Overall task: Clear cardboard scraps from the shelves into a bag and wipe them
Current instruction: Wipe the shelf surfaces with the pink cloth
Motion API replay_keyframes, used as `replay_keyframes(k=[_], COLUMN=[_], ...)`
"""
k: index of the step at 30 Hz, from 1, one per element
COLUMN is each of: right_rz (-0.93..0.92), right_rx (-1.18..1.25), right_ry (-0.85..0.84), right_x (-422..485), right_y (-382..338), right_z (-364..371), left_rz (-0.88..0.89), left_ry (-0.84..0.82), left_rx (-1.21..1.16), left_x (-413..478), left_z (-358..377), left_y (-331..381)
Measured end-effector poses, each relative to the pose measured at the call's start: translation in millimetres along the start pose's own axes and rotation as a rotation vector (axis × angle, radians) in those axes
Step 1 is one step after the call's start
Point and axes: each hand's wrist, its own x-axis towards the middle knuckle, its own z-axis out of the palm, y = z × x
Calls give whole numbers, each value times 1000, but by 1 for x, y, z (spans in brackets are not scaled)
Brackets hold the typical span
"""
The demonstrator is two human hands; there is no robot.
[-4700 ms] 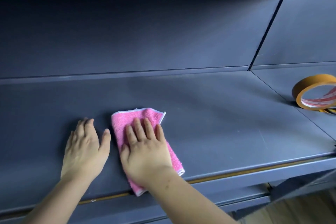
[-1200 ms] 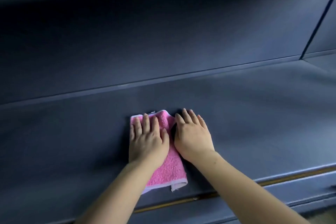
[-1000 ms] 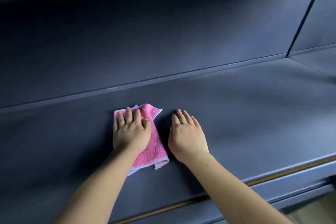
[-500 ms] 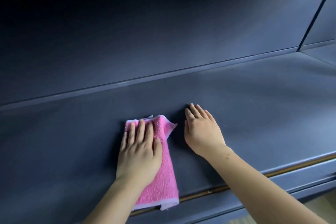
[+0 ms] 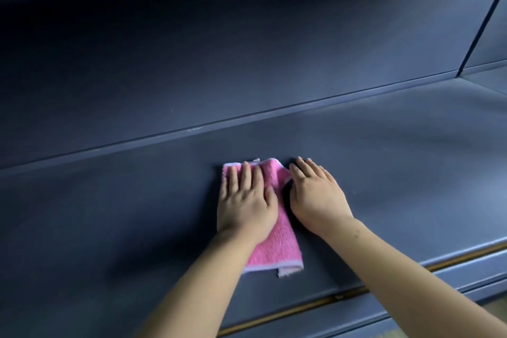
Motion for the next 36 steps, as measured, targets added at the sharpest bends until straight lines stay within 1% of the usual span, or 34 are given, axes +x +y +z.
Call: replay_keyframes(k=[4, 8, 11, 13, 15, 19, 21, 23, 28, 30, 33, 36], right_rz=[-3, -6, -7, -5, -6, -6, -9, -7, 13, 23, 55, 114], right_rx=[-7, -5, -25, -33, -36, -39, -46, -47, -55, -66, -97, -93], right_ry=[7, 21, 7, 2, 10, 23, 28, 31, 20, 11, 0, -18], right_x=[0, 0, -1, -2, -2, -1, -1, -1, -2, -2, 0, 6], right_y=[1, 1, 0, 0, 0, -1, -1, -1, -2, -4, -11, -29], right_z=[1, 1, 2, 2, 3, 2, 2, 2, 1, 1, 0, -2], left_rz=[-126, -186, -335, -419, -391, -109, -55, -75, -289, -329, -302, -209], left_ry=[-35, -74, -92, -92, -92, -70, -79, -87, -83, -89, -67, -51], left_rx=[-19, 14, 55, 79, 84, 33, 18, 14, 57, 56, 42, 10], left_x=[40, 63, 70, 72, 78, 91, 91, 88, 73, 65, 58, 53], left_z=[-9, -11, -18, -21, -20, -9, -4, -4, -19, -23, -22, -18], left_y=[-19, -50, -88, -99, -87, -30, -18, -30, -110, -123, -111, -90])
